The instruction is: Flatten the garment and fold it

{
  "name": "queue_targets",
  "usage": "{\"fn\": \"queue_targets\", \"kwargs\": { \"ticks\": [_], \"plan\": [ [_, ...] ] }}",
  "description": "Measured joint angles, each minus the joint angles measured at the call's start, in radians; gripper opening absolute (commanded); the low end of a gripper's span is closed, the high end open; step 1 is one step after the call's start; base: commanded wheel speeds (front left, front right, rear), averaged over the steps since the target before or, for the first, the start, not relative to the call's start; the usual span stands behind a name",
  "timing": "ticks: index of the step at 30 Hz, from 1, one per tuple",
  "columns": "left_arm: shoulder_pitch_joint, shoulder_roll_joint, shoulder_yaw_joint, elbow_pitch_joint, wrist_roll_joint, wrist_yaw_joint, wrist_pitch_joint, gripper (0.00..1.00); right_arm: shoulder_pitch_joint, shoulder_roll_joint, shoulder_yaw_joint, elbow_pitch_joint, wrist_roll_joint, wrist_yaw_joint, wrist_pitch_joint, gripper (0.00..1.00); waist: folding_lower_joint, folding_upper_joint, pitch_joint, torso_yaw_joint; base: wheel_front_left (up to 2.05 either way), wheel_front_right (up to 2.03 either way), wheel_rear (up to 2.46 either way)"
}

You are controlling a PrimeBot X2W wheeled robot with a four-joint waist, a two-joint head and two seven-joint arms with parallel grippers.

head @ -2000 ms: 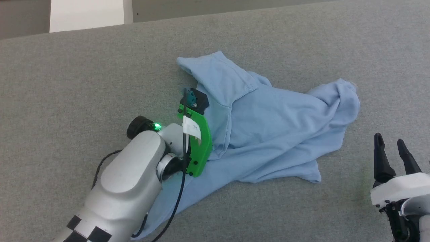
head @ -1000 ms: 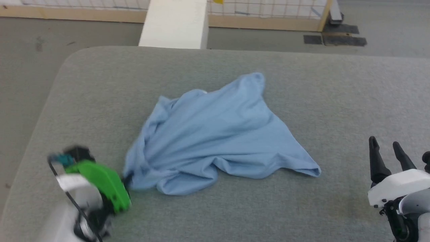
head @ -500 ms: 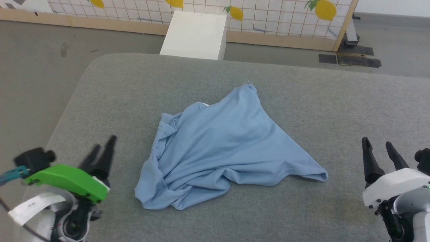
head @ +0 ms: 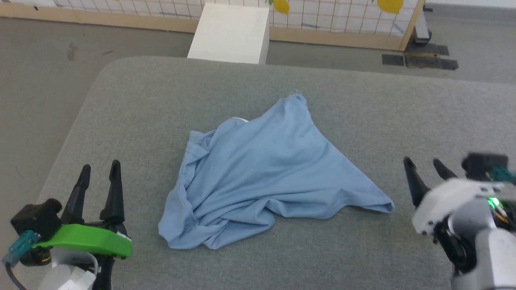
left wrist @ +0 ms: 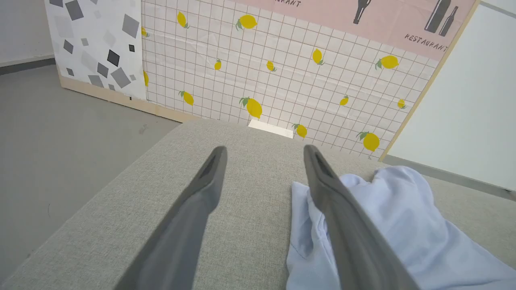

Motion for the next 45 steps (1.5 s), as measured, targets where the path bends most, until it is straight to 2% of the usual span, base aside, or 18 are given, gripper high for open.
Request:
{"fn": "queue_targets", "kwargs": {
  "ticks": [6,12,15,22,29,31,32,35,38,45],
  "plan": [
    [-0.019,-0.033,0.027,0.012,0.029,-0.020,-0.004,1.00,-0.190,0.000,0.132,0.005,-0.093,0.000,0.212,1.00,0.0000,0.0000,0.054,0.016,0.00,0.00,0.00],
    [-0.074,-0.066,0.059,0.009,0.049,-0.051,-0.007,1.00,-0.403,0.001,0.238,0.123,-0.199,0.000,0.460,1.00,0.0000,-0.0001,0.128,0.039,0.00,0.00,0.00],
    [-0.098,-0.081,0.066,0.013,0.064,-0.062,-0.007,1.00,-0.482,0.001,0.275,0.193,-0.235,0.000,0.537,1.00,0.0000,0.0000,0.164,0.052,0.00,0.00,0.00],
    [-0.142,-0.106,0.078,0.030,0.067,-0.070,-0.007,1.00,-0.536,0.001,0.384,0.345,-0.269,0.000,0.645,1.00,0.0000,0.0000,0.237,0.088,0.00,0.00,0.00],
    [-0.146,-0.108,0.071,0.034,0.065,-0.070,-0.007,1.00,-0.585,-0.012,0.470,0.378,-0.220,-0.007,0.722,1.00,0.0000,-0.0001,0.267,0.106,0.00,0.00,0.00],
    [-0.146,-0.107,0.070,0.034,0.064,-0.070,-0.007,1.00,-0.587,-0.014,0.473,0.379,-0.192,-0.009,0.736,0.15,0.0000,0.0000,0.262,0.103,0.00,0.00,0.00],
    [-0.146,-0.107,0.068,0.035,0.064,-0.070,-0.007,1.00,-0.587,-0.016,0.476,0.377,-0.177,-0.009,0.737,0.00,0.0000,-0.0001,0.258,0.100,0.00,0.00,0.00],
    [-0.145,-0.105,0.065,0.036,0.064,-0.070,-0.007,1.00,-0.565,-0.019,0.455,0.359,-0.132,-0.007,0.711,0.00,0.0001,-0.0001,0.239,0.090,0.00,0.00,0.00],
    [-0.139,-0.104,0.064,0.035,0.064,-0.070,-0.007,1.00,-0.521,-0.021,0.391,0.304,-0.096,-0.006,0.642,0.00,0.0000,-0.0001,0.213,0.078,0.00,0.00,0.00],
    [-0.091,-0.102,0.071,0.035,0.074,-0.070,-0.008,1.00,-0.402,-0.039,0.227,0.026,-0.068,-0.005,0.543,0.00,0.0000,0.0000,0.138,0.035,0.00,0.00,0.00]
  ]
}}
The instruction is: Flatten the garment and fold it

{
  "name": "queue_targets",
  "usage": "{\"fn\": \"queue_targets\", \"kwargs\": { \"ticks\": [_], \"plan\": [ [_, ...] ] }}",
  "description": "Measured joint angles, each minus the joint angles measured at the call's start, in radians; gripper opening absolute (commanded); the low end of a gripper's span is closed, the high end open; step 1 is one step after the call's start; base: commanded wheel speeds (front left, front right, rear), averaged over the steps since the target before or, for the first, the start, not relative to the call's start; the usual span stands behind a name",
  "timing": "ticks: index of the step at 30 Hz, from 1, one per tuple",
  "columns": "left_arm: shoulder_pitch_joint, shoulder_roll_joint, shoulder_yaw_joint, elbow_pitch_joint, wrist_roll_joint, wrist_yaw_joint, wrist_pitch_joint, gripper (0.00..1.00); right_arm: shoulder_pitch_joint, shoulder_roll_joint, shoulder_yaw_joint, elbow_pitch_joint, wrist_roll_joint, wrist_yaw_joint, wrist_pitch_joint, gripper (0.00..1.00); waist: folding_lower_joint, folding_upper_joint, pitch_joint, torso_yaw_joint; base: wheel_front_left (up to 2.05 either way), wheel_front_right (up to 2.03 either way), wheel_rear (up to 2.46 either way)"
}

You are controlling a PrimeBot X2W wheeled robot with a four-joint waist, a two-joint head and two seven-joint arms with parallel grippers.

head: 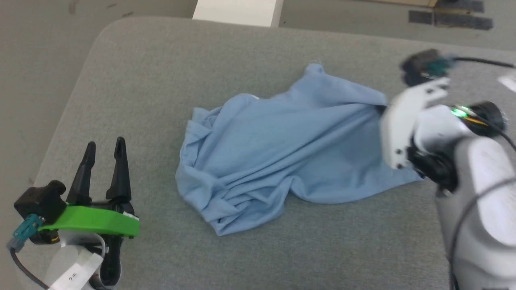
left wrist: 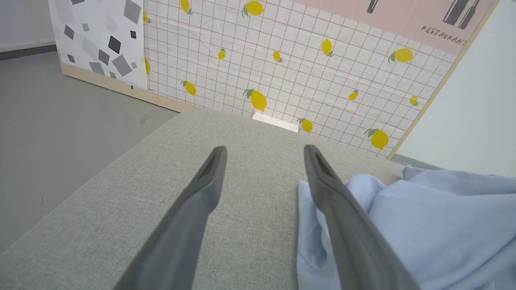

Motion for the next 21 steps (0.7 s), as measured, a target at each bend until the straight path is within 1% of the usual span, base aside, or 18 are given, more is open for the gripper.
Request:
{"fn": "queue_targets", "kwargs": {
  "ticks": [2,5,8,10,12,15,17,20,21],
  "plan": [
    [0.011,0.000,-0.001,0.001,0.001,0.000,0.000,1.00,0.069,-0.004,-0.058,-0.099,-0.003,0.000,0.000,0.00,0.0000,0.0000,-0.021,-0.015,0.00,0.00,0.00],
    [0.024,-0.003,-0.001,0.001,0.006,0.000,0.000,1.00,0.228,0.001,-0.158,-0.248,-0.010,0.000,0.019,0.00,0.0000,0.0000,-0.056,-0.042,0.00,0.00,0.00],
    [0.034,-0.006,-0.001,0.002,0.008,0.000,0.000,1.00,0.406,0.023,-0.232,-0.349,0.004,0.000,0.057,0.00,0.0000,0.0000,-0.083,-0.068,0.00,0.00,0.00],
    [0.040,-0.007,0.000,0.003,0.008,0.000,0.000,1.00,0.511,0.033,-0.265,-0.373,0.027,0.000,0.077,0.00,0.0000,0.0000,-0.097,-0.085,0.00,0.00,0.00],
    [0.044,-0.007,-0.002,0.005,0.008,0.000,-0.001,1.00,0.604,0.036,-0.286,-0.374,0.044,0.000,0.085,0.00,0.0000,0.0000,-0.109,-0.102,0.00,0.00,0.00],
    [0.048,-0.009,-0.002,0.006,0.009,0.000,-0.001,1.00,0.722,0.036,-0.280,-0.317,0.145,0.000,0.088,0.00,-0.0001,0.0000,-0.127,-0.125,0.00,0.00,0.00],
    [0.053,-0.010,-0.003,0.007,0.009,0.000,-0.001,1.00,0.764,0.038,-0.263,-0.267,0.185,0.000,0.069,0.00,0.0000,0.0000,-0.135,-0.135,0.00,0.00,0.00],
    [0.060,-0.013,-0.009,0.010,0.009,0.000,0.000,1.00,0.774,0.040,-0.245,-0.199,0.206,0.000,0.023,0.00,0.0000,0.0000,-0.146,-0.145,0.00,0.00,0.00],
    [0.063,-0.014,-0.011,0.011,0.009,0.000,0.001,1.00,0.770,0.040,-0.244,-0.187,0.210,0.000,-0.007,0.11,-0.0001,0.0000,-0.149,-0.146,0.00,0.00,0.00]
  ]
}}
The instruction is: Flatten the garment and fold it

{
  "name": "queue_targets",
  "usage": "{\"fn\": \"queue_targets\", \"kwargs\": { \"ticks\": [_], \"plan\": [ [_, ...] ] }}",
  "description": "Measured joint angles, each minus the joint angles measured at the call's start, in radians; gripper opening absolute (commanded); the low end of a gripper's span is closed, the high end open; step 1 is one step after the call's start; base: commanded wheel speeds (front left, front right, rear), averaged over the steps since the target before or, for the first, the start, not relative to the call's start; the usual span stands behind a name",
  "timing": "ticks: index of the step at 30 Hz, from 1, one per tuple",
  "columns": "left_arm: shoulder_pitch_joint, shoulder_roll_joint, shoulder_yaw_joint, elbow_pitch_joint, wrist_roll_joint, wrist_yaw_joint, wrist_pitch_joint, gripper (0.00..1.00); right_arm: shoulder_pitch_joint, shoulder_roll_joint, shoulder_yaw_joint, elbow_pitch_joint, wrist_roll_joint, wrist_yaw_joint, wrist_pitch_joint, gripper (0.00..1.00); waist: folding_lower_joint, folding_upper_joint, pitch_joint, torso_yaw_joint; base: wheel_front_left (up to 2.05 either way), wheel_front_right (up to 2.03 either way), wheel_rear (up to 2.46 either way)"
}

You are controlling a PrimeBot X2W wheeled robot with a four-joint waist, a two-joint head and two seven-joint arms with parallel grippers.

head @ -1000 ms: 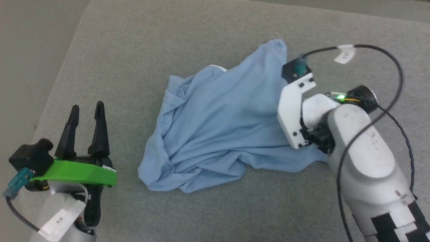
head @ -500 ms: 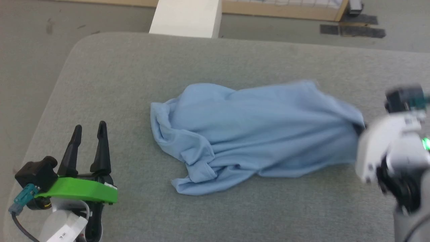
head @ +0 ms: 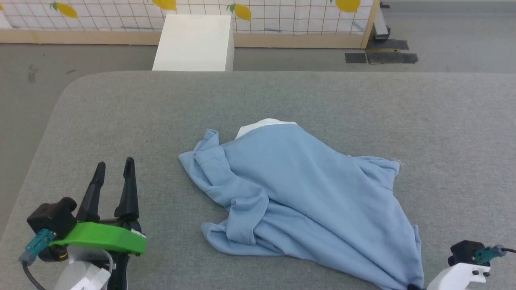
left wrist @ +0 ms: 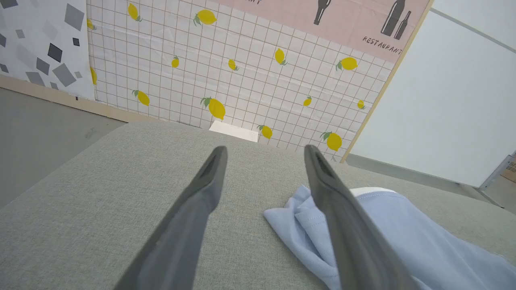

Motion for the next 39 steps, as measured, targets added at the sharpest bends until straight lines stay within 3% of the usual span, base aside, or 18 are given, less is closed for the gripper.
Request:
{"fn": "queue_targets", "kwargs": {
  "ticks": [1,2,11,19,26,33,39],
  "plan": [
    [0.002,-0.001,-0.002,0.001,0.000,0.000,0.000,1.00,-0.008,-0.001,0.000,0.012,0.011,0.000,-0.027,0.78,0.0000,0.0000,-0.003,0.000,0.00,0.00,0.00],
    [0.003,-0.001,-0.003,0.002,0.000,0.000,0.000,1.00,-0.017,0.000,0.000,0.015,0.016,0.000,-0.048,1.00,0.0000,0.0000,-0.005,0.000,0.00,0.00,0.00],
    [0.012,-0.002,-0.013,0.009,-0.003,0.003,0.017,1.00,-0.198,-0.002,-0.105,-0.063,0.086,0.000,-0.354,1.00,0.0000,0.0000,-0.028,0.009,0.00,0.00,0.00],
    [-0.002,-0.003,-0.049,0.024,-0.008,0.021,0.105,1.00,-0.299,-0.001,-0.146,-0.016,0.017,0.000,-0.491,1.00,0.0000,0.0000,-0.023,0.003,0.00,0.00,0.00],
    [-0.245,-0.023,-0.160,0.110,-0.012,0.028,0.364,1.00,-0.373,-0.001,-0.111,0.024,-0.023,0.000,-0.506,1.00,0.0000,0.0000,0.023,0.003,0.00,0.00,0.00],
    [-0.498,-0.038,-0.306,0.282,0.007,0.042,0.786,1.00,-0.432,0.000,-0.053,0.041,-0.035,0.000,-0.509,1.00,0.0000,0.0000,0.090,-0.015,0.00,0.00,0.00],
    [-0.619,-0.017,-0.389,0.356,0.068,0.056,1.013,1.00,-0.442,0.000,-0.036,0.052,-0.034,0.000,-0.528,1.00,0.0000,0.0000,0.151,-0.050,0.00,0.00,0.00]
  ]
}}
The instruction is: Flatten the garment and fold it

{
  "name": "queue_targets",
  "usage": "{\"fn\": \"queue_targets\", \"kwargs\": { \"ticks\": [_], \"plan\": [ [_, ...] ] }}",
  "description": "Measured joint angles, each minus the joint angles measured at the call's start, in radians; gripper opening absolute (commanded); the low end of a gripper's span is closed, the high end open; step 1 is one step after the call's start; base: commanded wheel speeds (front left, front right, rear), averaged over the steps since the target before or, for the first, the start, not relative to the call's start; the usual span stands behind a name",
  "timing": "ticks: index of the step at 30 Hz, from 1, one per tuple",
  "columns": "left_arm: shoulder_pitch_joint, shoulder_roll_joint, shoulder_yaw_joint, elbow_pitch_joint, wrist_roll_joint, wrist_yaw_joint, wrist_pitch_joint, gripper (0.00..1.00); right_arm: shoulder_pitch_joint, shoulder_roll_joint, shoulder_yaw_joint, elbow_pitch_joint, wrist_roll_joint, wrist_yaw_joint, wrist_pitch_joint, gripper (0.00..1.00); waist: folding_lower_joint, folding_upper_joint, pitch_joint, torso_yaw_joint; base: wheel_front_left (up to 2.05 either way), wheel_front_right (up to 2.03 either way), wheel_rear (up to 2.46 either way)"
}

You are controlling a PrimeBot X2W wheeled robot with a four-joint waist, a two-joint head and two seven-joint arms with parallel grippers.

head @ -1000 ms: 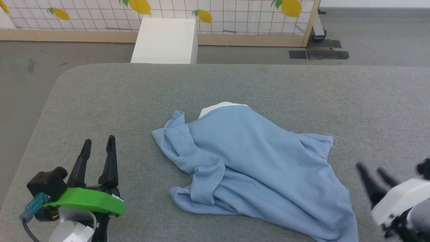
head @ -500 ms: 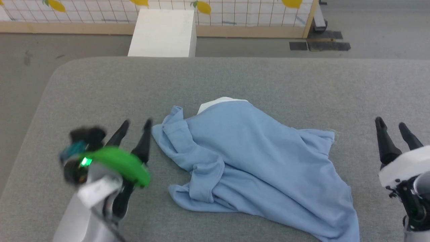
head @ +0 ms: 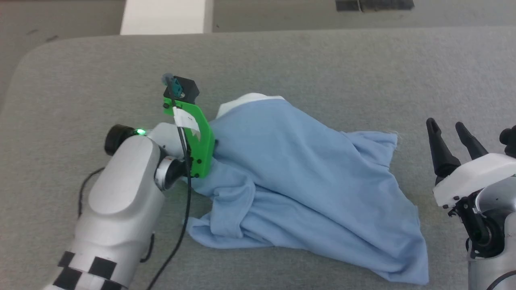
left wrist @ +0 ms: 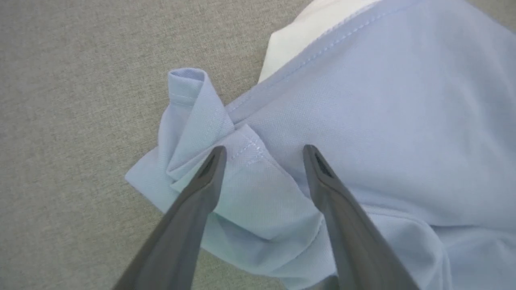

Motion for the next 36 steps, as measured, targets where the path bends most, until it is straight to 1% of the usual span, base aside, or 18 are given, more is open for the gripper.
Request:
{"fn": "queue_targets", "kwargs": {
  "ticks": [3,8,9,10,11,14,17,20,24,26,28,32,36],
  "plan": [
    [-0.014,0.028,-0.022,0.014,0.016,0.008,0.063,1.00,0.000,0.000,0.002,0.002,0.001,0.000,-0.010,1.00,0.0000,0.0000,0.021,-0.022,0.00,0.00,0.00],
    [-0.015,0.052,-0.035,0.012,0.036,0.012,0.115,1.00,0.000,0.000,-0.002,0.008,0.001,0.000,-0.019,1.00,0.0000,0.0000,0.046,-0.045,0.00,0.00,0.00],
    [-0.016,0.053,-0.034,0.009,0.033,0.012,0.123,0.78,0.000,0.000,-0.004,0.010,0.002,0.000,-0.020,1.00,0.0000,0.0000,0.049,-0.047,0.00,0.00,0.00],
    [-0.016,0.053,-0.034,0.005,0.029,0.012,0.124,0.36,0.000,-0.001,-0.004,0.013,0.004,0.000,-0.023,1.00,0.0000,0.0000,0.050,-0.047,0.00,0.00,0.00],
    [-0.016,0.052,-0.032,0.003,0.024,0.012,0.125,0.01,0.000,-0.001,-0.002,0.015,0.004,0.000,-0.024,1.00,0.0000,0.0000,0.050,-0.045,0.00,0.00,0.00],
    [-0.014,0.048,-0.024,-0.005,-0.009,0.007,0.126,0.00,0.000,0.000,0.003,0.022,0.004,0.000,-0.028,1.00,0.0000,0.0000,0.047,-0.036,0.00,0.00,0.00],
    [-0.001,0.028,0.005,-0.022,-0.056,0.006,0.108,0.00,0.000,0.000,0.005,0.035,0.004,0.000,-0.029,1.00,0.0000,0.0000,0.038,-0.023,0.00,0.00,0.00],
    [0.016,0.002,0.056,-0.059,-0.122,0.006,0.072,0.00,0.000,0.000,0.002,0.047,0.001,0.000,-0.028,1.00,0.0000,0.0000,0.026,-0.006,0.00,0.00,0.00],
    [0.053,-0.005,0.149,-0.129,-0.210,0.012,0.008,0.00,0.001,0.000,-0.005,0.058,-0.003,0.000,-0.027,1.00,0.0000,0.0000,0.005,0.025,0.00,0.00,0.00],
    [0.087,-0.002,0.197,-0.160,-0.232,0.031,-0.023,0.00,0.003,0.000,-0.006,0.061,-0.007,0.000,-0.025,1.00,0.0000,0.0000,-0.007,0.042,0.00,0.00,0.00],
    [0.141,0.013,0.253,-0.195,-0.264,0.060,-0.058,0.00,0.007,0.000,-0.004,0.065,-0.007,0.000,-0.018,1.00,0.0000,0.0000,-0.022,0.061,0.00,0.00,0.00],
    [0.287,0.053,0.356,-0.250,-0.283,0.129,-0.109,0.00,0.014,0.000,0.001,0.070,-0.007,0.000,-0.016,1.00,0.0000,0.0000,-0.050,0.095,0.00,0.00,0.00],
    [0.454,0.058,0.443,-0.267,-0.327,0.196,-0.137,0.00,0.019,0.000,0.005,0.075,-0.007,0.000,-0.008,1.00,0.0000,0.0000,-0.071,0.127,0.00,0.00,0.00]
  ]
}}
